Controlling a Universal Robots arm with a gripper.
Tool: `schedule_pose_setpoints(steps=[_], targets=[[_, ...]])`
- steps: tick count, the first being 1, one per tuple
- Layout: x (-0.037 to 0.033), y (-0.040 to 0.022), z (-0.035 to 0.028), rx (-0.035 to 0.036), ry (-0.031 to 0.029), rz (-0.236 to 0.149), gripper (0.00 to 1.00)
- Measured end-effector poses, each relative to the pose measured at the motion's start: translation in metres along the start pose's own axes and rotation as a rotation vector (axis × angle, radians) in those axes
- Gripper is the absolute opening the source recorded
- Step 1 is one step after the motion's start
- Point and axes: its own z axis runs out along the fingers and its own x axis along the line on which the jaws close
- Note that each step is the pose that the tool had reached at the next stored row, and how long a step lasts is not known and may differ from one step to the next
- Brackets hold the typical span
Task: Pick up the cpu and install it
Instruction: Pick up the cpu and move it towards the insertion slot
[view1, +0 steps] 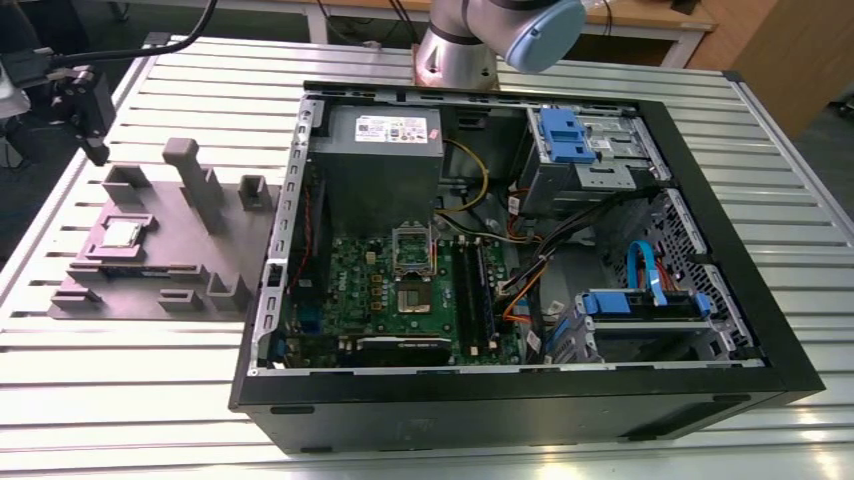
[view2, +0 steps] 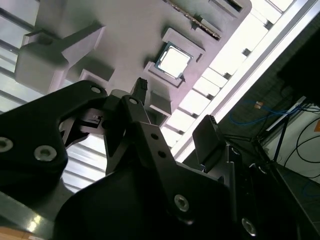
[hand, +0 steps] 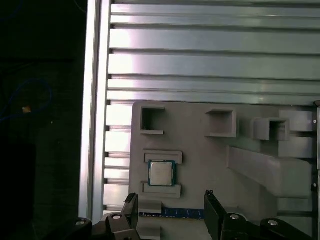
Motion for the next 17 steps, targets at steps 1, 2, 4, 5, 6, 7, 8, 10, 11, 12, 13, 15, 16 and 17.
schedule_pose_setpoints(steps=[1, 2, 4, 5, 6, 7, 8, 10, 11, 12, 13, 15, 16, 17], targets=[[0.0, -0.0001, 0.0018, 0.0, 0.0, 0.0, 0.64], [0.0, -0.0001, 0.0035, 0.0001, 0.0, 0.0, 0.64], [-0.0001, -0.0003, 0.0071, 0.0004, 0.0, 0.0, 0.64], [0.0, -0.0005, 0.0089, 0.0004, 0.0, 0.0, 0.64], [0.0001, -0.001, 0.0108, 0.0004, -0.0001, 0.0, 0.64], [0.0001, -0.0019, 0.0126, 0.0004, -0.0001, 0.0, 0.64], [0.0001, -0.0032, 0.0143, 0.0004, 0.0, 0.0, 0.64], [0.0001, -0.006, 0.0179, 0.0004, -0.0001, 0.0, 0.64], [0.0001, -0.0069, 0.0196, 0.0004, -0.0001, 0.0, 0.64], [0.0001, -0.0076, 0.0214, 0.0004, -0.0001, 0.0, 0.64], [0.0002, -0.0079, 0.0233, 0.0004, -0.0001, 0.0, 0.64], [0.0008, -0.0084, 0.0269, 0.0004, -0.0001, 0.0, 0.64], [0.0012, -0.0086, 0.0288, 0.0004, -0.0001, 0.0, 0.64], [0.0018, -0.0086, 0.0306, 0.0004, -0.0002, 0.0, 0.64]])
